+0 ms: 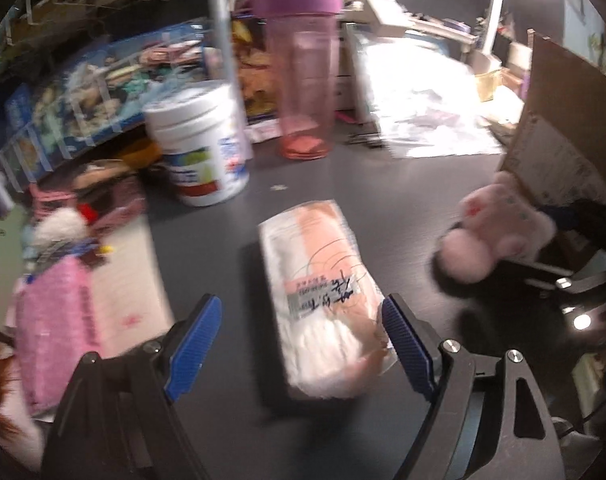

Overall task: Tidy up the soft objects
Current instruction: 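Grasp the pink pig plush with the right gripper while the left gripper grasps the bagged item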

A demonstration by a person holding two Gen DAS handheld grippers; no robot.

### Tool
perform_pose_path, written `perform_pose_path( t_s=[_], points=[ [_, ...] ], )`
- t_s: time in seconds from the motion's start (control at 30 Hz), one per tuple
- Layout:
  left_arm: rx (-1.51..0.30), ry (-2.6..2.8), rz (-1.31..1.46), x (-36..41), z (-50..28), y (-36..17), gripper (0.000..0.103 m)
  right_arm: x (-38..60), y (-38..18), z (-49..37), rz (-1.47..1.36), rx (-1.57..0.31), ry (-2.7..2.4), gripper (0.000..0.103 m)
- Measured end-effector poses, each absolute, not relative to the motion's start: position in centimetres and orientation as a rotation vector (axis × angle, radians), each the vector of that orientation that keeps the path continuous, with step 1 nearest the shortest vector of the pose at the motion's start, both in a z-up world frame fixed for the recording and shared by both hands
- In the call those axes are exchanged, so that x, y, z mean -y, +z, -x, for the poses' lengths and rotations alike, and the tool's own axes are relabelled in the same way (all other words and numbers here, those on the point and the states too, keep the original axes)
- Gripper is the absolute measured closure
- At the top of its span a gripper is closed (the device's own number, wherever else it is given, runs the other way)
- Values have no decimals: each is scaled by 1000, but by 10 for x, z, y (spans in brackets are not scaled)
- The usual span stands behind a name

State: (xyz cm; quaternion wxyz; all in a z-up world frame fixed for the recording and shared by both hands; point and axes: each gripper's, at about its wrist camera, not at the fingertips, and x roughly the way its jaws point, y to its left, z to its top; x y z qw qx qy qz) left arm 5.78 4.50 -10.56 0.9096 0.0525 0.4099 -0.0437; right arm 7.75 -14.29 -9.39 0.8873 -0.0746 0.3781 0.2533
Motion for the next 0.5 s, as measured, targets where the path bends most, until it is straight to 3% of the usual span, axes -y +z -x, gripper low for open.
perform_pose_path(
  t_s=[0.37,0.43,0.5],
  points=[
    [-865,-122,-76,-37,-67,-118,25,132,-104,-90,235,-794,510,26],
    [-853,-130,-67,-38,-68,-118,46,133,-105,-93,228,-797,512,26],
    [-850,-132,-60,-38,-70,-117,57,134,-104,-93,218,-794,516,27]
  ],
)
